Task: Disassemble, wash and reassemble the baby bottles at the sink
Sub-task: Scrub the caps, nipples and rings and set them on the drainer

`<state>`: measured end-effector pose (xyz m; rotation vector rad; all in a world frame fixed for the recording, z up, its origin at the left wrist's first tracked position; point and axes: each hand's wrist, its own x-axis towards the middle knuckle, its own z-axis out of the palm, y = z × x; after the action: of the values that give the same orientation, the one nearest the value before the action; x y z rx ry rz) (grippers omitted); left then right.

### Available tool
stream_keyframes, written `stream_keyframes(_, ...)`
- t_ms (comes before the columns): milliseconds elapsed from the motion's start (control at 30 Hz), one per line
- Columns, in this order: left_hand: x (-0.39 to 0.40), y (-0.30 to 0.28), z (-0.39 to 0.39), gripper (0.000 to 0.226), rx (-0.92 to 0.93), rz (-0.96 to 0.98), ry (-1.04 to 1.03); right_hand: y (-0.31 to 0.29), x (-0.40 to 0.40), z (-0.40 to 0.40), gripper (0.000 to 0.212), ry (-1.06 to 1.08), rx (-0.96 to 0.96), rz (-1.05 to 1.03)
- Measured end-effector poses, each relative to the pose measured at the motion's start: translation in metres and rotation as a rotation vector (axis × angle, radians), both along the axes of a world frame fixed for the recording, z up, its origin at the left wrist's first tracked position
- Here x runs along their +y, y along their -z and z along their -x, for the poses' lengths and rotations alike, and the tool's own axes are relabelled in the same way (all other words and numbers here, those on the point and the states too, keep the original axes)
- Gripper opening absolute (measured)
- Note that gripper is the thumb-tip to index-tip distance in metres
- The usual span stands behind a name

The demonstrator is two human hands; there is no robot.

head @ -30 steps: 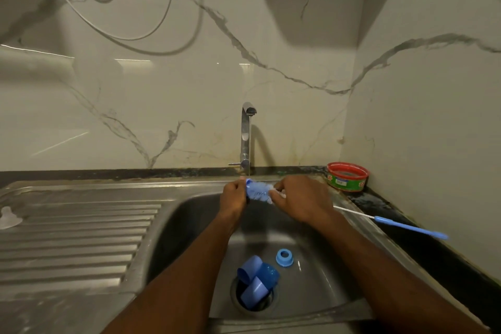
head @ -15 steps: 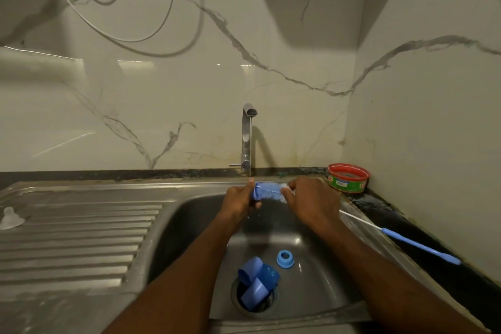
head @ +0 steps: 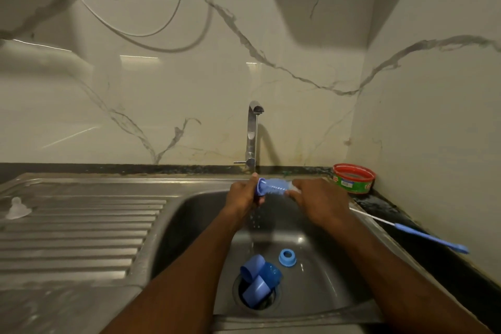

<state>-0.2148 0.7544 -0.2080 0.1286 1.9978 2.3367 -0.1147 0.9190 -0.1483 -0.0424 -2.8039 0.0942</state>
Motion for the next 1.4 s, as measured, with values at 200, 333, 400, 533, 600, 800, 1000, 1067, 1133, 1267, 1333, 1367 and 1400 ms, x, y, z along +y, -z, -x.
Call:
stream_keyframes(200,0.000,0.002,-0.002,0.022,0.121,0.037,-0.133,0.010,-0.015,0.007,0.042,-0.071,-0.215,-0.106)
stream_keyframes(333,-0.003,0.005,0.001,0.028,-0.011,0.192,-0.138,0.022,-0.022,0.012,0.039,-0.015,-0.085,-0.148)
stream_keyframes(400,-0.004,0.001,0.002,0.030,-0.016,0.194,-0.139,0.021,-0.020,0.012,0.039,-0.024,-0.065,-0.135)
stream_keyframes(533,-0.003,0.000,-0.002,0.026,-0.102,-0.088,-0.040,0.021,-0.015,0.007,0.041,-0.112,-0.104,-0.150)
stream_keyframes(600,-0.002,-0.001,-0.003,0.023,-0.108,-0.130,-0.003,0.021,-0.014,0.006,0.043,-0.125,-0.119,-0.142)
stream_keyframes(800,-0.001,-0.013,-0.007,0.021,-0.012,-0.219,0.004,0.023,-0.018,0.007,0.045,-0.095,-0.089,-0.121)
stream_keyframes(1000,-0.001,-0.019,-0.014,0.018,0.238,-0.292,0.037,0.020,-0.016,0.006,0.048,-0.076,-0.061,-0.026)
stream_keyframes(1067,0.000,-0.022,-0.020,0.020,0.362,-0.250,-0.006,0.019,-0.016,0.005,0.047,-0.068,-0.065,-0.002)
stream_keyframes(1133,-0.001,-0.028,-0.024,0.017,0.476,-0.155,-0.164,0.018,-0.016,0.004,0.046,-0.069,-0.066,0.028)
stream_keyframes(1267,-0.016,-0.026,-0.019,0.008,0.492,0.146,-0.623,0.017,-0.014,0.004,0.047,-0.064,-0.058,0.045)
stream_keyframes(1333,-0.028,-0.011,-0.002,0.019,0.257,0.310,-0.618,0.018,-0.013,0.004,0.047,-0.060,-0.054,0.047)
stream_keyframes(1367,-0.031,-0.004,0.007,0.028,0.111,0.390,-0.558,0.018,-0.013,0.004,0.045,-0.060,-0.051,0.048)
stream_keyframes(1400,-0.033,0.001,0.012,0.037,0.007,0.439,-0.486,0.018,-0.013,0.005,0.044,-0.058,-0.049,0.051)
